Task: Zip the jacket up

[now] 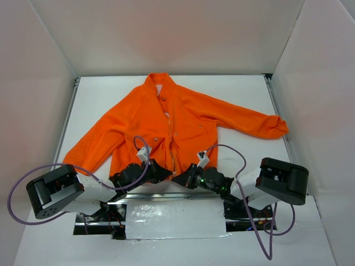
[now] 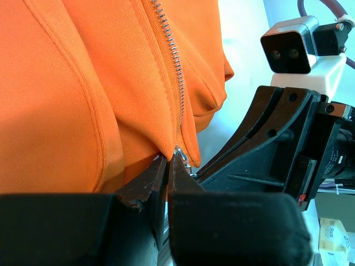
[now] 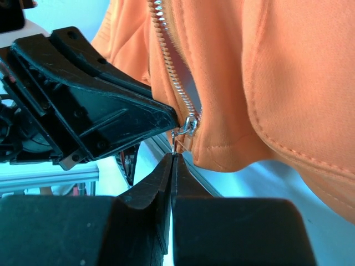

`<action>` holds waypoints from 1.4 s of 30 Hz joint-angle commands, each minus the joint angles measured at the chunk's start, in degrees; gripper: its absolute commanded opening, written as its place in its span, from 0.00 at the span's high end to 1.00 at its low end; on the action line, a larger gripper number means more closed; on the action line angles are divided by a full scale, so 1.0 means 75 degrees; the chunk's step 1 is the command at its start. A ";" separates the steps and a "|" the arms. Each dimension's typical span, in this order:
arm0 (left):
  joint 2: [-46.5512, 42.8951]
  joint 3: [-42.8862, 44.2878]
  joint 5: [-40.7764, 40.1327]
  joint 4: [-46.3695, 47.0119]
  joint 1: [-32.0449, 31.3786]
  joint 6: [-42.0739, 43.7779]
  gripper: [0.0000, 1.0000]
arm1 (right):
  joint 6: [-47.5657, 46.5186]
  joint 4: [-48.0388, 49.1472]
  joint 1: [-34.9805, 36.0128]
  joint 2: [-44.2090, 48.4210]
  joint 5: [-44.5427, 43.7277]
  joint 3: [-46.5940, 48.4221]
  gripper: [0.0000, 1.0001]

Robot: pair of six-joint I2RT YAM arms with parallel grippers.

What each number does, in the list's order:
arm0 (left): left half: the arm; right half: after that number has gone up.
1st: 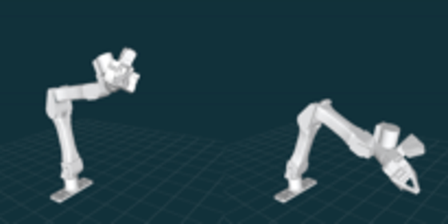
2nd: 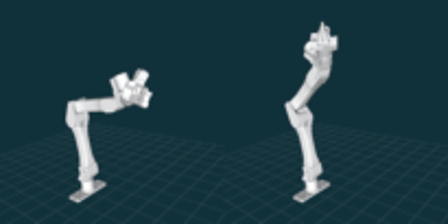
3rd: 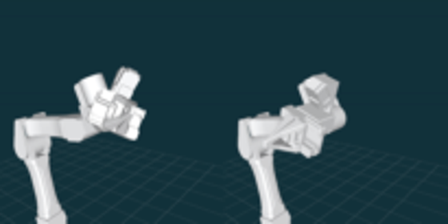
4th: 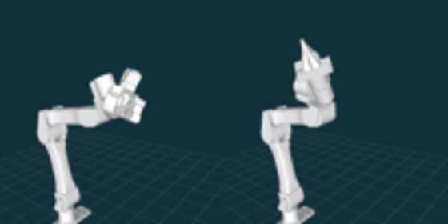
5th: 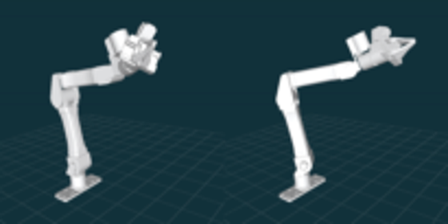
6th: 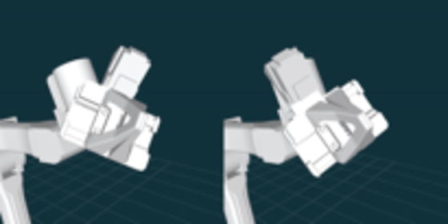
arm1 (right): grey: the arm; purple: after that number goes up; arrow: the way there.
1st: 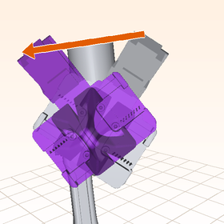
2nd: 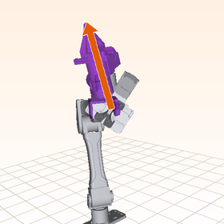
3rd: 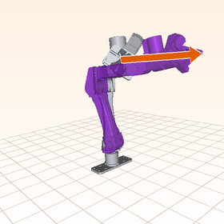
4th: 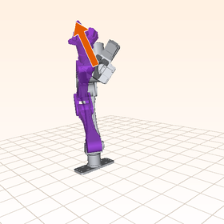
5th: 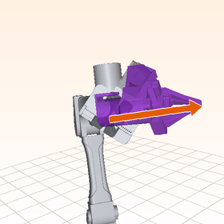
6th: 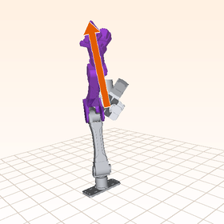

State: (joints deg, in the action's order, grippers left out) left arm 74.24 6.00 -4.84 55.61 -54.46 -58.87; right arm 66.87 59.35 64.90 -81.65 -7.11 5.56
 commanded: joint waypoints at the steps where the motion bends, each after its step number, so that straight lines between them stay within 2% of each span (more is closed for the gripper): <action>1: 0.0027 0.0114 -0.0011 0.0647 -0.0040 0.0080 1.00 | 0.0200 -0.0865 0.0042 0.0362 -0.0235 0.0242 1.00; 10: 0.0156 0.0020 0.0106 0.0987 -0.0028 0.0197 1.00 | 0.0938 -0.4536 0.0042 0.1300 -0.0493 0.1543 1.00; 12: 0.0133 0.0079 0.0177 0.0975 -0.0028 0.0279 1.00 | 0.1219 -0.4993 0.0041 0.1592 -0.0586 0.1754 1.00; 17: 0.0168 0.0067 0.0259 0.1057 -0.0028 0.0350 1.00 | 0.2331 -0.7521 0.0041 0.2132 -0.0785 0.2538 1.00; 21: 0.0203 0.0067 0.0352 0.1174 -0.0028 0.0385 1.00 | 0.2766 -0.8439 0.0006 0.2238 -0.0599 0.3054 1.00; 25: 0.0086 0.0008 0.0376 0.1304 -0.0028 0.0443 1.00 | 0.3446 -0.9072 -0.0111 0.2273 -0.0154 0.3324 1.00; 32: -0.0113 -0.0061 0.0540 0.1268 -0.0028 0.0642 1.00 | 0.4572 -1.0128 -0.0380 0.2331 -0.0072 0.3618 1.00; 38: 0.0015 -0.0167 0.0820 0.1642 -0.0040 0.0982 1.00 | 0.4994 -0.9158 -0.1082 0.2507 0.0865 0.3173 1.00; 42: 0.0226 -0.0331 0.0985 0.2111 -0.0028 0.1146 1.00 | 0.5216 -0.9051 -0.1353 0.2636 0.1111 0.3196 1.00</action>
State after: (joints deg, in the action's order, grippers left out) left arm 75.05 4.80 -1.13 63.99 -54.43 -53.01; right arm 102.87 -11.00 56.58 -63.53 -0.14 29.71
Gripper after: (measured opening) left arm 0.140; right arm 0.009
